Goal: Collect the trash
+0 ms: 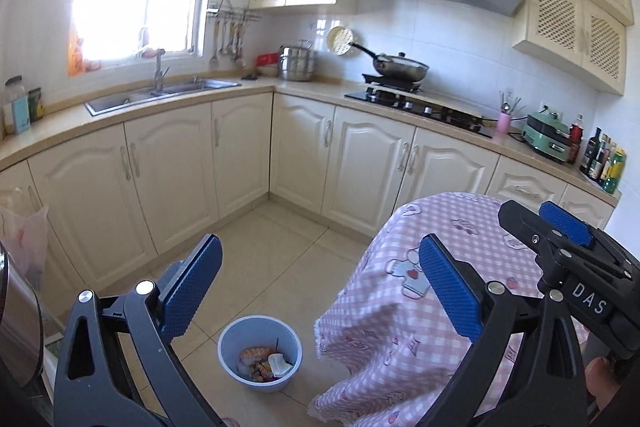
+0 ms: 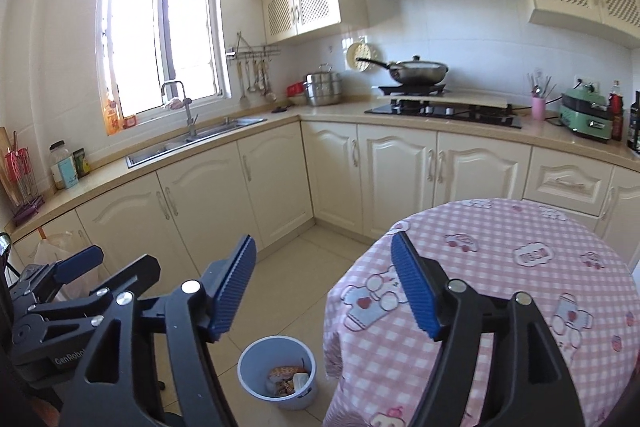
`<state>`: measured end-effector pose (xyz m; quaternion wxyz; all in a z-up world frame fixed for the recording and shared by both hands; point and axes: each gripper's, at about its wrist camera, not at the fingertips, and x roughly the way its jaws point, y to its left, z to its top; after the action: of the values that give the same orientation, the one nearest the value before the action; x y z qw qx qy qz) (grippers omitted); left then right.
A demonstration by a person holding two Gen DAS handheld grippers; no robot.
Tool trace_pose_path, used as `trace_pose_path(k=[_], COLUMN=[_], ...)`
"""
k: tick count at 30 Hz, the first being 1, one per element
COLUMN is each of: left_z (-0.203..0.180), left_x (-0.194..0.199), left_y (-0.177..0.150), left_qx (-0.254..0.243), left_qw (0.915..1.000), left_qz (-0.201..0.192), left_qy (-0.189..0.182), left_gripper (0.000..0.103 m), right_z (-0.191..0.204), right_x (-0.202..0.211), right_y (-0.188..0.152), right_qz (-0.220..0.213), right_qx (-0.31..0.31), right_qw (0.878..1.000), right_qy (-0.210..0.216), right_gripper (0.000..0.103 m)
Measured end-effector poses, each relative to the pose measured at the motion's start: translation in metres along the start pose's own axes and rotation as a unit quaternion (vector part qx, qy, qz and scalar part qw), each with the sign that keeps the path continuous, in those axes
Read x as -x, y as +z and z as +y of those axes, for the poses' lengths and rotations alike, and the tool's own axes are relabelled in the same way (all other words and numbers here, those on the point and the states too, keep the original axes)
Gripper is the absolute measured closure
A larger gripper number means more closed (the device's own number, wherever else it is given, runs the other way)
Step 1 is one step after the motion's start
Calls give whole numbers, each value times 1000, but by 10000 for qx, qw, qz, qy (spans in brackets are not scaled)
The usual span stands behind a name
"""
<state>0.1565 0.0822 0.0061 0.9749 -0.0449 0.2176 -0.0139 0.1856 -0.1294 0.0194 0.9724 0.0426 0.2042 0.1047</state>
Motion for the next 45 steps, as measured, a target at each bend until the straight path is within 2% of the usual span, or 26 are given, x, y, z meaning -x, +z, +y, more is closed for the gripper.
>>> trace_pose_path(k=[9, 25, 30, 45], left_z=[-30, -59, -69, -76], left_x=[61, 138, 147, 152], left_y=[-13, -36, -37, -44], left_qx=[-251, -518, -628, -677], left_qw=[9973, 9892, 9866, 9852], left_qz=[-659, -1358, -1489, -1552], left_qy=[-205, -172, -227, -264], left_gripper=[8, 8, 8, 8], right_z=[-19, -22, -24, -33], right_x=[86, 176, 190, 196], right_y=[-20, -46, -50, -57], right_qz=[-602, -1195, -1324, -1380], right_qx=[-64, 35, 101, 53], right_qw=[9977, 9917, 9896, 9882], right_qy=[-311, -471, -559, -657], right_gripper=[28, 26, 25, 24])
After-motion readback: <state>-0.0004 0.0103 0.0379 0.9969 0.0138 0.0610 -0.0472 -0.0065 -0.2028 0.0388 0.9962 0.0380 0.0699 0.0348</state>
